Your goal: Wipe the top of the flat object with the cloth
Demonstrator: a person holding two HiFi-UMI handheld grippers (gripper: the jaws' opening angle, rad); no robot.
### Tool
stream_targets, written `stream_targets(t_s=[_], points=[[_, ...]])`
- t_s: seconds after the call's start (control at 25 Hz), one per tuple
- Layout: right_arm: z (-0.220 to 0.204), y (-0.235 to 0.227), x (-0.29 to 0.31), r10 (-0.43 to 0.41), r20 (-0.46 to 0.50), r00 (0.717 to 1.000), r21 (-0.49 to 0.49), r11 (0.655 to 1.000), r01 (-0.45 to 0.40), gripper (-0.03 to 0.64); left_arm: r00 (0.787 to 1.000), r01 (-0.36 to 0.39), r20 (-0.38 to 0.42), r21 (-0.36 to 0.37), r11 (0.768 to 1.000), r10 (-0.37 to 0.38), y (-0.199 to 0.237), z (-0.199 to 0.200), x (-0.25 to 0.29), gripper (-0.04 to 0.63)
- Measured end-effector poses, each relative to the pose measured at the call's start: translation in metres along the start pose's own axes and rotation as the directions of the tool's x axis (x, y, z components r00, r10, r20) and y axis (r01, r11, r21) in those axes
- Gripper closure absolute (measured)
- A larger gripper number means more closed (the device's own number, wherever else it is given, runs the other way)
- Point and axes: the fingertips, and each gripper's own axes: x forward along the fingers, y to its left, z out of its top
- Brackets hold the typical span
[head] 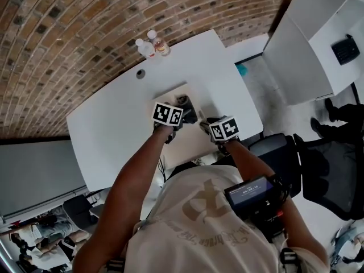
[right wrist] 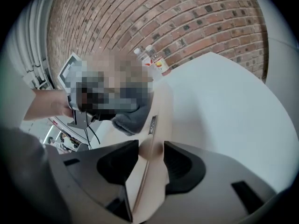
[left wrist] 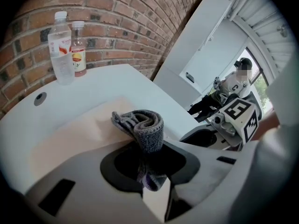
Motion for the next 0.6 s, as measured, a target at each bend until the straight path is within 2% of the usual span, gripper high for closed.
stream_targets(t_s=[0.16,0.6], points=[[-0.001,0.0,0.0,-0.01,-0.015,1.0,-0.015,1.0,0.01,0.436,0.999,-0.034,-0.008,-0.011,0.999,0.034,0.017,-0.02,-0.017,0.491],[0.0,0.0,0.0,-0.004,-0.028,1.0,-0.021,1.0,0.003,0.436,0.991,-0.119,0.032,-0.178,0.977,0.127,0.06,-0.072,-0.066,0.491]])
